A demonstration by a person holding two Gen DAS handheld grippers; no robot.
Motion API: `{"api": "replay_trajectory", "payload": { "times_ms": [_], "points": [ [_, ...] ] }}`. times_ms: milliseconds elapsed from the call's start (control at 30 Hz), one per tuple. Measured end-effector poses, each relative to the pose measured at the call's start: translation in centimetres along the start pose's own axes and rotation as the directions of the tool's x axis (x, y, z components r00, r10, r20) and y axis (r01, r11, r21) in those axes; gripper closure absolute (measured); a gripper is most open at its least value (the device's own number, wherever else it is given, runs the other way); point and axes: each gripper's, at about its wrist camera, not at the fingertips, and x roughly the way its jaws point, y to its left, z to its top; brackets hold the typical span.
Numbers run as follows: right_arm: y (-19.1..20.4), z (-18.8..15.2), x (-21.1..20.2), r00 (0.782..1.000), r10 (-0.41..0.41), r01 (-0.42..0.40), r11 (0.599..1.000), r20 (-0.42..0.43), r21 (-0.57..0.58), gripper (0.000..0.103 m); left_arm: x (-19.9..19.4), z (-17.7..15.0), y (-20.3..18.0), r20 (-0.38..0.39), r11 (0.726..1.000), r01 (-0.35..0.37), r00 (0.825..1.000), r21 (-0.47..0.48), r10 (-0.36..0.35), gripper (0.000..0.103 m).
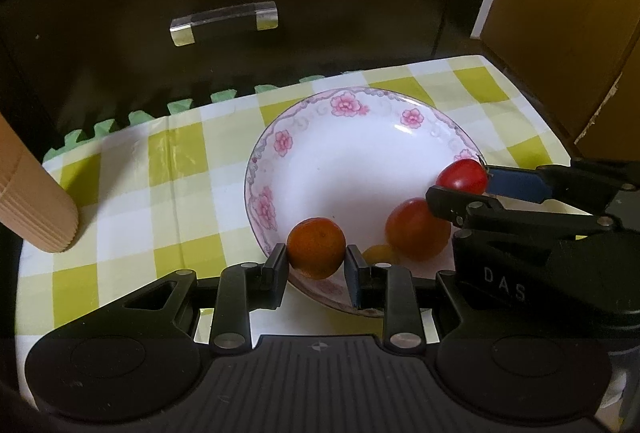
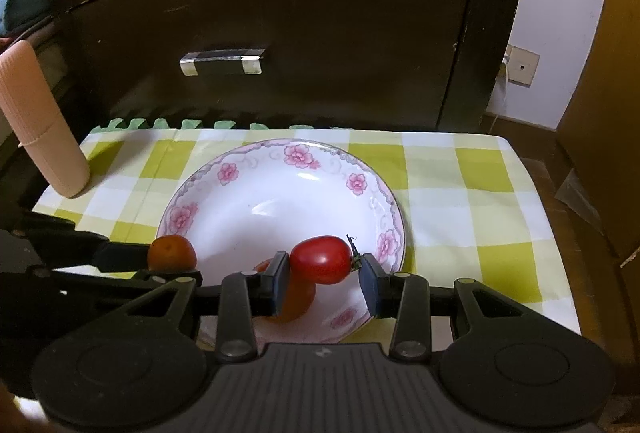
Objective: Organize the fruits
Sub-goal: 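Lower the tangerine into the bowl and open the left gripper while the right holds the tomato, then lower the red plum tomato into the bowl and open the right gripper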
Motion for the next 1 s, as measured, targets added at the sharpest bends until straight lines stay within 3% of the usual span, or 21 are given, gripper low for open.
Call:
{"api": "replay_trajectory", "payload": {
  "times_ms": [733,1000],
  "points": [
    [0.4,0.7,0.1,0.999,0.020,-0.021,0.999,0.035,0.024,0.066,-0.8,-0.1,-0.7,0.038,0.997,-0.033,0.999,0.065,0.030,0.049],
    [0.8,0.8,-0.9,0.998,0.016,-0.017,1.000,0.065,0.017,0.066,-1.9,-0.4,-0.6,0.059,0.997,-0.046,0.997,0.068,0.042,0.048]
  ]
}}
